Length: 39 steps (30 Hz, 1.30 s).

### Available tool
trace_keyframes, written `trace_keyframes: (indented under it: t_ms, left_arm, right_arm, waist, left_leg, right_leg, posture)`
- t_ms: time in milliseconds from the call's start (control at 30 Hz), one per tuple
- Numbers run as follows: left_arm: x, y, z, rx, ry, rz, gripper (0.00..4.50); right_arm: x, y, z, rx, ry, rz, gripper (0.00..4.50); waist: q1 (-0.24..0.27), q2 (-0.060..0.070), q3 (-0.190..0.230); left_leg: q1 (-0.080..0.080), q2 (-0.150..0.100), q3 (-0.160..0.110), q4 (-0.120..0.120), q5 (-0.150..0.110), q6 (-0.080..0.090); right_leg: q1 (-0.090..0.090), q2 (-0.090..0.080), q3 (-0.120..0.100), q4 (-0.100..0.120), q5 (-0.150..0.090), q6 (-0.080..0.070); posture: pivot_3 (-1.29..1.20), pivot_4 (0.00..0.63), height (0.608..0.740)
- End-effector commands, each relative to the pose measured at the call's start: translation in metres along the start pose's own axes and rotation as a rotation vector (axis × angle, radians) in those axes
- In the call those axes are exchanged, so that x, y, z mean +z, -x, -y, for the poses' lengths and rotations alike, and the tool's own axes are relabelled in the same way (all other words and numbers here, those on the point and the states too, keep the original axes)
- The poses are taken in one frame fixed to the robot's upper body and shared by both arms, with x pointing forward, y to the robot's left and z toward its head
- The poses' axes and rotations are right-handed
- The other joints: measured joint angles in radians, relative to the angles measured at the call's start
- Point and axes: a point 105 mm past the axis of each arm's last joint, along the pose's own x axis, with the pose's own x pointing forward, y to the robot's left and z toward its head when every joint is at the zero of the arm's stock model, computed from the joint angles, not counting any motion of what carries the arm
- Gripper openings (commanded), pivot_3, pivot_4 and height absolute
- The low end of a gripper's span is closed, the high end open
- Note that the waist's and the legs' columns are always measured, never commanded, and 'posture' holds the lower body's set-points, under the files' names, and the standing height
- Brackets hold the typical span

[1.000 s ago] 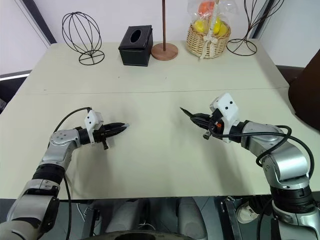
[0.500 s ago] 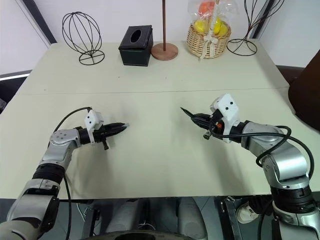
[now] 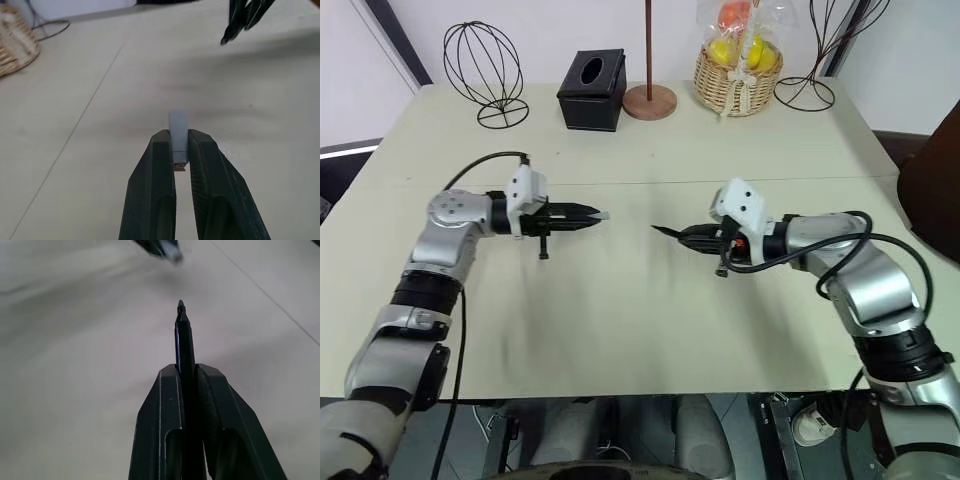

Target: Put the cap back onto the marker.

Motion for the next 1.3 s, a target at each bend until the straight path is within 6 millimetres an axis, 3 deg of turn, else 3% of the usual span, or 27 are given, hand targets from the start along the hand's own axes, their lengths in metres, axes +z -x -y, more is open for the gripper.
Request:
trace_keyframes:
  t_ms: [33, 167, 533, 1000, 1300]
  left_arm:
    - [0.009, -0.002, -0.006, 0.005, -0.014, 0.032, 0.02]
    - [0.009, -0.016, -0.005, -0.009, -0.02, 0.05, 0.02]
    - [0.015, -0.027, 0.004, -0.044, -0.004, 0.099, 0.02]
    - [0.011, -0.012, 0.01, -0.052, 0.014, 0.062, 0.02]
    - [0.015, -0.017, 0.009, -0.043, 0.013, 0.08, 0.02]
  right_arm:
    - [0.012, 0.0, 0.005, -0.014, 0.053, 0.024, 0.0]
    - [0.018, -0.006, 0.0, 0.011, 0.065, 0.035, 0.0]
    - [0.012, -0.014, -0.004, 0.011, 0.037, 0.04, 0.0]
    - [0.008, -0.013, 0.003, -0.018, 0.03, 0.04, 0.0]
    - [0.009, -0.015, 0.001, -0.011, 0.028, 0.048, 0.0]
  waist:
    - [0.001, -0.001, 0.0]
    - [0.002, -0.001, 0.001]
    - [0.001, -0.001, 0.001]
    - [0.001, -0.001, 0.001]
    - [0.002, -0.001, 0.001]
  left_leg:
    - [0.0, 0.0, 0.0, 0.0, 0.0, 0.0]
    - [0.0, 0.0, 0.0, 0.0, 0.0, 0.0]
    - [0.0, 0.0, 0.0, 0.0, 0.0, 0.0]
    - [0.0, 0.0, 0.0, 0.0, 0.0, 0.0]
    - [0.0, 0.0, 0.0, 0.0, 0.0, 0.0]
  right_leg:
    - [0.0, 0.0, 0.0, 0.0, 0.0, 0.0]
    - [0.0, 0.0, 0.0, 0.0, 0.0, 0.0]
    - [0.0, 0.0, 0.0, 0.0, 0.0, 0.0]
    - [0.0, 0.0, 0.0, 0.0, 0.0, 0.0]
    - [0.0, 0.0, 0.0, 0.0, 0.0, 0.0]
  posture:
    - [0.0, 0.15, 0.74]
    - [0.0, 0.15, 0.74]
    - [0.0, 0.15, 0.74]
    - [0.0, 0.15, 0.74]
    - [0.0, 0.15, 0.74]
